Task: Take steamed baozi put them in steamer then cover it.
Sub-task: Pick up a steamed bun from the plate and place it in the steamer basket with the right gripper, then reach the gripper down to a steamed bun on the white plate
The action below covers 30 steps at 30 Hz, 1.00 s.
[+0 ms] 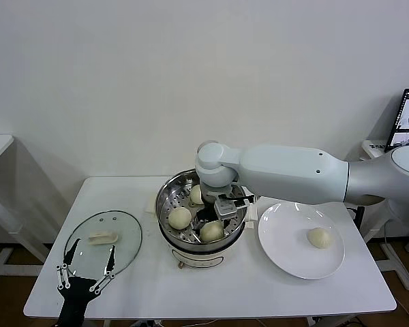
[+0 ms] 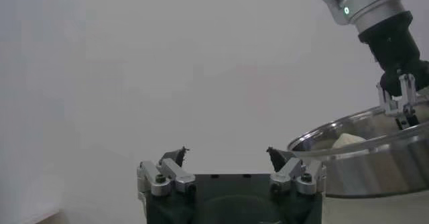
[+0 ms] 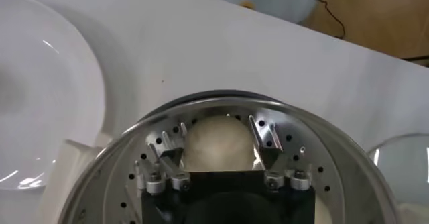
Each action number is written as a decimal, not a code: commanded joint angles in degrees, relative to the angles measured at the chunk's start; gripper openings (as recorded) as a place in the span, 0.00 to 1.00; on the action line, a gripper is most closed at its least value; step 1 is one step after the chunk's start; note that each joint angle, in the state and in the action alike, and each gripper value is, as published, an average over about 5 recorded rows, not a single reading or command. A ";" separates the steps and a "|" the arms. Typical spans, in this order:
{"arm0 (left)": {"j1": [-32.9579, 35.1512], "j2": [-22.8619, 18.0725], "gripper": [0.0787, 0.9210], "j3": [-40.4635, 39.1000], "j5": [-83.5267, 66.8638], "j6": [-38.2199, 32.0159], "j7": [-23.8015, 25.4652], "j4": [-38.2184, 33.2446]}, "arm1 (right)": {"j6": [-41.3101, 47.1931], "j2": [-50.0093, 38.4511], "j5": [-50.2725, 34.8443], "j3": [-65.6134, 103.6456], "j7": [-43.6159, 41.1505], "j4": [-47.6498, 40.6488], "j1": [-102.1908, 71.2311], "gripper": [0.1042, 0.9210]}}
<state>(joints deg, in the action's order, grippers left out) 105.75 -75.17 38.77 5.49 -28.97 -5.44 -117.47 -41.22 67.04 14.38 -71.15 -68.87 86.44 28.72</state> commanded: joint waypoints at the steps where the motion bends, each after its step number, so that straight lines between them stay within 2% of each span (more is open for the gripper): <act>1: -0.11 -0.02 0.88 0.02 0.04 0.19 -0.06 0.19 | 6.41 -5.89 -6.13 7.83 0.39 -0.26 0.20 0.88; 5: -0.25 0.02 0.88 -0.16 0.05 0.38 -0.05 0.18 | 15.14 -14.01 -14.35 13.63 0.16 -2.52 0.86 0.88; 9: -0.52 0.14 0.88 -0.50 0.10 0.67 -0.03 0.00 | 29.00 -23.55 -26.02 14.86 1.48 -5.97 2.24 0.88; 12: -0.74 0.23 0.88 -0.89 0.16 0.92 -0.03 -0.24 | 39.40 -29.20 -30.23 14.88 -0.19 -9.27 2.32 0.88; 17: -1.02 0.29 0.88 -1.56 0.32 1.45 -0.06 -0.55 | 46.94 -35.33 -30.00 13.88 -4.89 -15.19 -0.55 0.88; 23: -0.60 0.46 0.88 -1.22 0.43 1.52 -0.09 -1.05 | 46.44 -38.85 -24.02 14.30 -5.47 -19.34 -9.55 0.88; 30: 0.01 0.27 0.88 -0.66 0.46 1.54 -0.19 -1.31 | 45.25 -37.70 -17.81 18.15 -3.52 -22.11 -21.46 0.88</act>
<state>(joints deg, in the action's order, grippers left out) 105.48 -74.82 37.99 5.89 -27.57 -5.59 -118.66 -1.94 34.54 -7.05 -56.59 -72.23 69.96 20.16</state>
